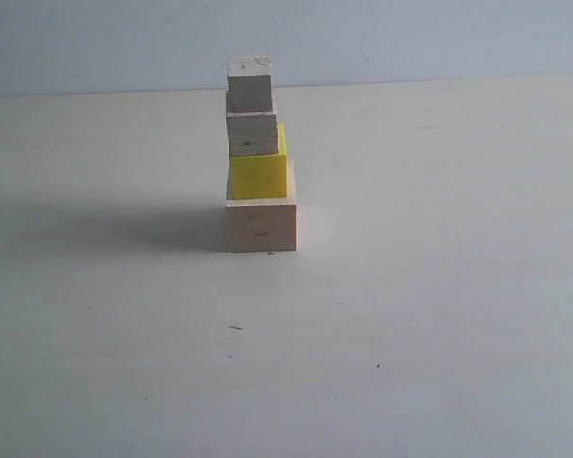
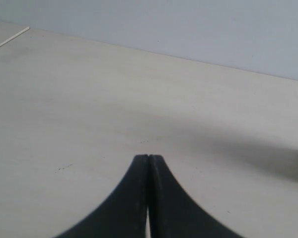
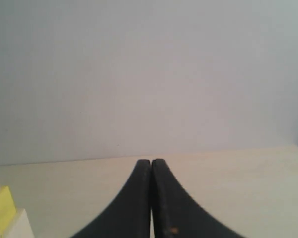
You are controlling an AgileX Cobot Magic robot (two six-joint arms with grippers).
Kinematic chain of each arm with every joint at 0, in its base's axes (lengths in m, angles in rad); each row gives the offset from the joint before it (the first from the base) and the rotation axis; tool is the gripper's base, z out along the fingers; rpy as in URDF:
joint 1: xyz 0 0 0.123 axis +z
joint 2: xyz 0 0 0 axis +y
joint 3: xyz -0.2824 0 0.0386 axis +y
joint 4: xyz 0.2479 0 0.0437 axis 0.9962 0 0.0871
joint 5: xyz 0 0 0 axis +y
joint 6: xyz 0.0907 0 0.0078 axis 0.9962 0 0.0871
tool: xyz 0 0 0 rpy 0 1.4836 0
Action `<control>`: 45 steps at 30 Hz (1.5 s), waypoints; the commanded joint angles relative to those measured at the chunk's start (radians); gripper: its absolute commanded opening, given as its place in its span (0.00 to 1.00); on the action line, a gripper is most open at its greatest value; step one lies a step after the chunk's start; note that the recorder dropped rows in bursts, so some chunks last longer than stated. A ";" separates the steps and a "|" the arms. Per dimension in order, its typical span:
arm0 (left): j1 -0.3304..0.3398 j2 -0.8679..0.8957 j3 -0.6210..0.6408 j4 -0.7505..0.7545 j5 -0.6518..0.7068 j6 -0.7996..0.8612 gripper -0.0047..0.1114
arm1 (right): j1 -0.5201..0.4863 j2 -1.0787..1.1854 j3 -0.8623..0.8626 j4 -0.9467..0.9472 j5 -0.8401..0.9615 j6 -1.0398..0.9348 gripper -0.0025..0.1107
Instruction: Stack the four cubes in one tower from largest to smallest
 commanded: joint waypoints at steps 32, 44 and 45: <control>0.000 -0.006 0.002 0.002 -0.003 0.005 0.04 | 0.106 -0.119 0.387 -0.117 -0.122 0.038 0.02; 0.000 -0.006 0.002 0.002 -0.003 0.005 0.04 | 0.106 -0.119 0.387 -0.289 -0.084 0.217 0.02; 0.000 -0.006 0.002 0.002 -0.003 0.005 0.04 | 0.106 -0.119 0.387 -0.287 -0.084 0.217 0.02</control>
